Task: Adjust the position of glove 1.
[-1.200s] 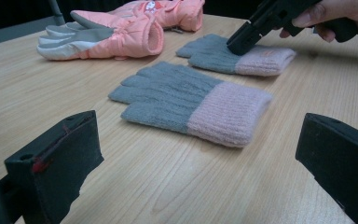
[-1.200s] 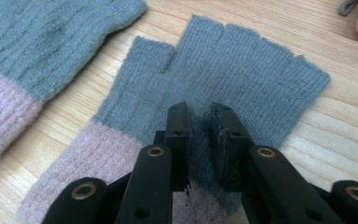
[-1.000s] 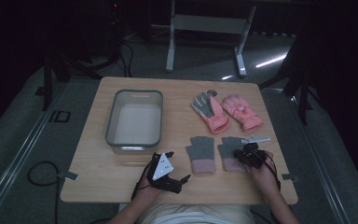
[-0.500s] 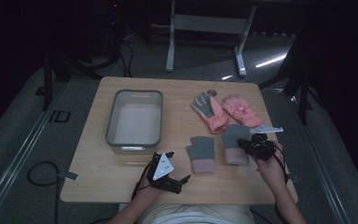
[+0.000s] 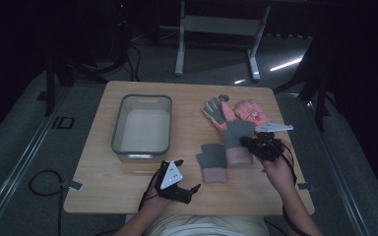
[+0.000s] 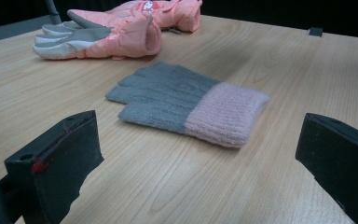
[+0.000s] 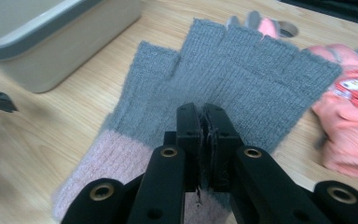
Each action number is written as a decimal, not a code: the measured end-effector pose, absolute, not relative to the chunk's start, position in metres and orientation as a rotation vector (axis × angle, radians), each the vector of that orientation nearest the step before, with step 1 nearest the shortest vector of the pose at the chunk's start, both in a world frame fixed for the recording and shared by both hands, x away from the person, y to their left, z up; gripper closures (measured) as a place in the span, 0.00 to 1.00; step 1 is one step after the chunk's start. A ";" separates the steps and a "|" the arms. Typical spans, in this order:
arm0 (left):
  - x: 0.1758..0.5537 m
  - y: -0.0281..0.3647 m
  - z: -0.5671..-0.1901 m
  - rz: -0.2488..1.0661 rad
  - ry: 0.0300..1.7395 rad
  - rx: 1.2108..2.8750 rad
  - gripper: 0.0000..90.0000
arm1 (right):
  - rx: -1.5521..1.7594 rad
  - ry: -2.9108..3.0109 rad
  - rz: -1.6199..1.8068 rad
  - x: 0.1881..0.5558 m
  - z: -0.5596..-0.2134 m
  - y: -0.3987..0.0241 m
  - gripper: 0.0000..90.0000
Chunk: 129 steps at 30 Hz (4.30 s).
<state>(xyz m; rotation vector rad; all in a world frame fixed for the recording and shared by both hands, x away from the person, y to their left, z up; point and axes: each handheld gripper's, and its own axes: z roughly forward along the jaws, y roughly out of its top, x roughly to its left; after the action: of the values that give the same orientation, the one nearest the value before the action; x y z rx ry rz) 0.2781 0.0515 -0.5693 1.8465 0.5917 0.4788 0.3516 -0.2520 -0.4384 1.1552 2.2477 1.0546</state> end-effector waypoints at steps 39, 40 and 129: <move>0.278 0.051 -0.569 0.483 0.591 1.848 0.00 | 1.252 2.397 0.998 0.343 -0.504 -0.192 0.95; 0.278 0.051 -0.569 0.483 0.591 1.848 0.00 | 1.252 2.397 0.998 0.343 -0.504 -0.192 0.95; 0.333 -0.040 -0.558 0.485 0.094 2.387 0.39 | 1.399 2.452 0.991 0.431 -0.546 -0.227 0.52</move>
<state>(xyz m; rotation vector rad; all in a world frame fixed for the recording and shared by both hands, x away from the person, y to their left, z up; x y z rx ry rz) 0.3330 -0.0405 -0.5581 2.3873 0.0937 0.4851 0.4315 -0.2272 -0.5465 1.3990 2.4520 0.9907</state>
